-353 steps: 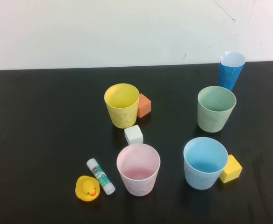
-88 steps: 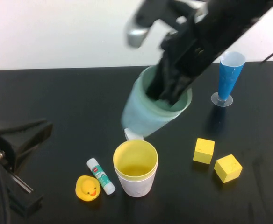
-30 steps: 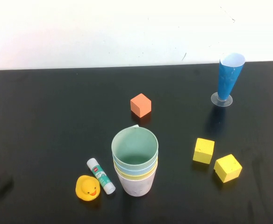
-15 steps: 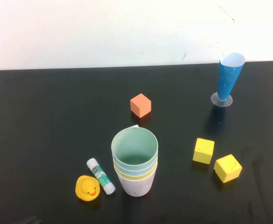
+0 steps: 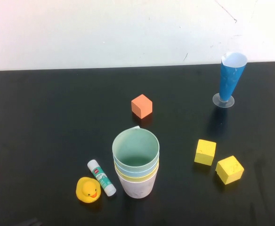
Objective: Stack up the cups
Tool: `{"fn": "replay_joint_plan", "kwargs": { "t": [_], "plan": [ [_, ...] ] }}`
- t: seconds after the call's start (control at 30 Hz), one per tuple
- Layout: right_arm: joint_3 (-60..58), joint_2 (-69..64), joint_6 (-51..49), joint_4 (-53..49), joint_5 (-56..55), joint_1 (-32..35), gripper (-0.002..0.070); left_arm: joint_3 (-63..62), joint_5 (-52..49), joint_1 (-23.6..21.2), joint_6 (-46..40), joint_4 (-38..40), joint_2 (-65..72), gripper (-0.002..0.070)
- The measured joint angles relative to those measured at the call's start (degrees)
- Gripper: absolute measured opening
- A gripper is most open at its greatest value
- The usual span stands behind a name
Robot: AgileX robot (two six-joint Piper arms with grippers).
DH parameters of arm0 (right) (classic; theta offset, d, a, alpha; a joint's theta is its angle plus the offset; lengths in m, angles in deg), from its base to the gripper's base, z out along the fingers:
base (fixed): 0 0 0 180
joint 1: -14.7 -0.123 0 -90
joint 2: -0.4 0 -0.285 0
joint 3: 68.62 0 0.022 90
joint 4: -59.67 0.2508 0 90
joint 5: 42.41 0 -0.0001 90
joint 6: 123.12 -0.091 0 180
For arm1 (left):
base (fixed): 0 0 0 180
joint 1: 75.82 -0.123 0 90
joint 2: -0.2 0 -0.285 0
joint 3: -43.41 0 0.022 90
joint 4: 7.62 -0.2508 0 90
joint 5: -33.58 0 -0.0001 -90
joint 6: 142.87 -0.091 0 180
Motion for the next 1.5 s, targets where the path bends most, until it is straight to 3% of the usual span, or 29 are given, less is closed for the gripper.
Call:
{"fn": "replay_joint_plan", "kwargs": {
  "t": [0.3, 0.47, 0.63, 0.83, 1.1, 1.5],
  "plan": [
    [0.00, 0.00, 0.00, 0.00, 0.08, 0.00, 0.0000, 2.54, 0.56, -1.01, 0.00, 0.60, -2.18, 0.0002],
    [0.00, 0.00, 0.00, 0.00, 0.08, 0.00, 0.0000, 7.30, 1.73, -10.25, 0.00, 2.02, -6.78, 0.0002],
    [0.00, 0.00, 0.00, 0.00, 0.08, 0.00, 0.0000, 13.47, 10.48, -21.16, 0.26, 4.21, -13.17, 0.0002],
    [0.00, 0.00, 0.00, 0.00, 0.22, 0.00, -0.0001, 15.43, 13.47, -28.83, 4.37, 4.55, -13.99, 0.0002],
    [0.00, 0.00, 0.00, 0.00, 0.22, 0.00, -0.0001, 15.43, 4.43, -30.46, 5.73, 4.69, -14.12, 0.0001],
    [0.00, 0.00, 0.00, 0.00, 0.22, 0.00, -0.0001, 15.32, 4.05, -30.46, 5.88, 4.69, -14.12, 0.0002]
  ]
}}
